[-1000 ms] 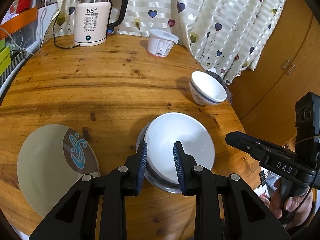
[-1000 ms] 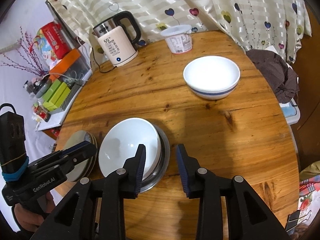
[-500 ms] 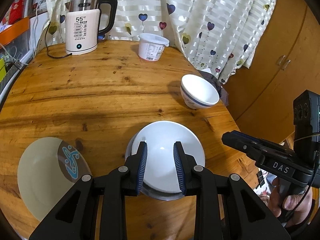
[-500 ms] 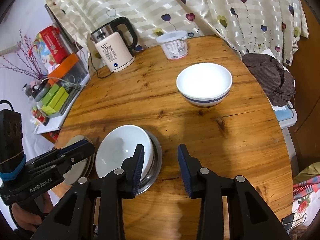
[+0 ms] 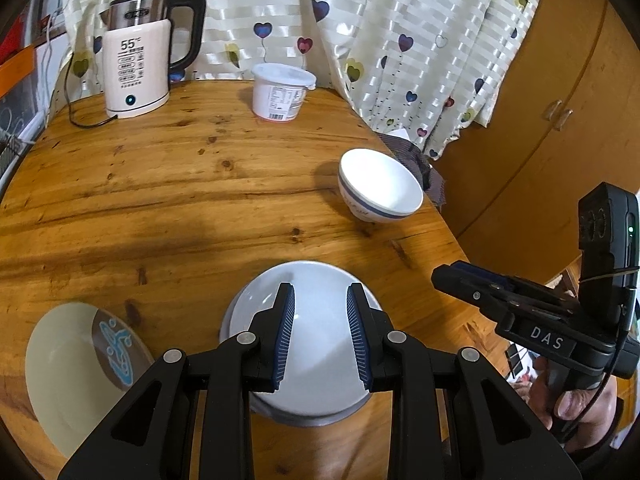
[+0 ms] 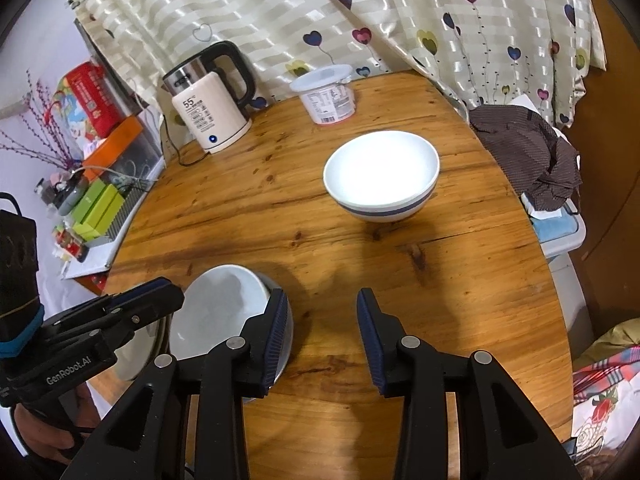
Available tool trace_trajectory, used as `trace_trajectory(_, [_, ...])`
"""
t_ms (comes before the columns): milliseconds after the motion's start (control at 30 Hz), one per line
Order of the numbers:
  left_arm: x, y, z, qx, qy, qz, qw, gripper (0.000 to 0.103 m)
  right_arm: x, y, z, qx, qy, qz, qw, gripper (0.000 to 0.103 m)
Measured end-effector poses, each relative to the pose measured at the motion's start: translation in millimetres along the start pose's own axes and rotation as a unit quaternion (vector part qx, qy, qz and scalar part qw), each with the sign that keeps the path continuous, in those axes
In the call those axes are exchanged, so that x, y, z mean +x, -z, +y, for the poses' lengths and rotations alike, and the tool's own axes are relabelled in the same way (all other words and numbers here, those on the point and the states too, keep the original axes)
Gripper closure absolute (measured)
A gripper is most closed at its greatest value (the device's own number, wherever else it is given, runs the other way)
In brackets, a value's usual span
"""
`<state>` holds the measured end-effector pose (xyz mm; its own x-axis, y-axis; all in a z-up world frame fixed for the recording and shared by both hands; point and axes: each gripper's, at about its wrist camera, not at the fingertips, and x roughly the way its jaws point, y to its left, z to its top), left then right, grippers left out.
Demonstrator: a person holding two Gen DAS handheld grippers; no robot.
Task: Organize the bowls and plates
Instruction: 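Open both tools and move them to the second white bowl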
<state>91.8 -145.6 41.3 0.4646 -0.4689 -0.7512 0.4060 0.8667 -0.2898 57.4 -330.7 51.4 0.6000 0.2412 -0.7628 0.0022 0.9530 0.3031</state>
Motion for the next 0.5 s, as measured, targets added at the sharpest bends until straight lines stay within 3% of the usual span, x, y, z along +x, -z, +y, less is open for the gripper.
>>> trace_trajectory(500, [25, -33, -18, 0.025, 0.016, 0.011, 0.9995, 0.075, 4, -19, -22, 0.010, 0.018, -0.007, 1.000, 0.067])
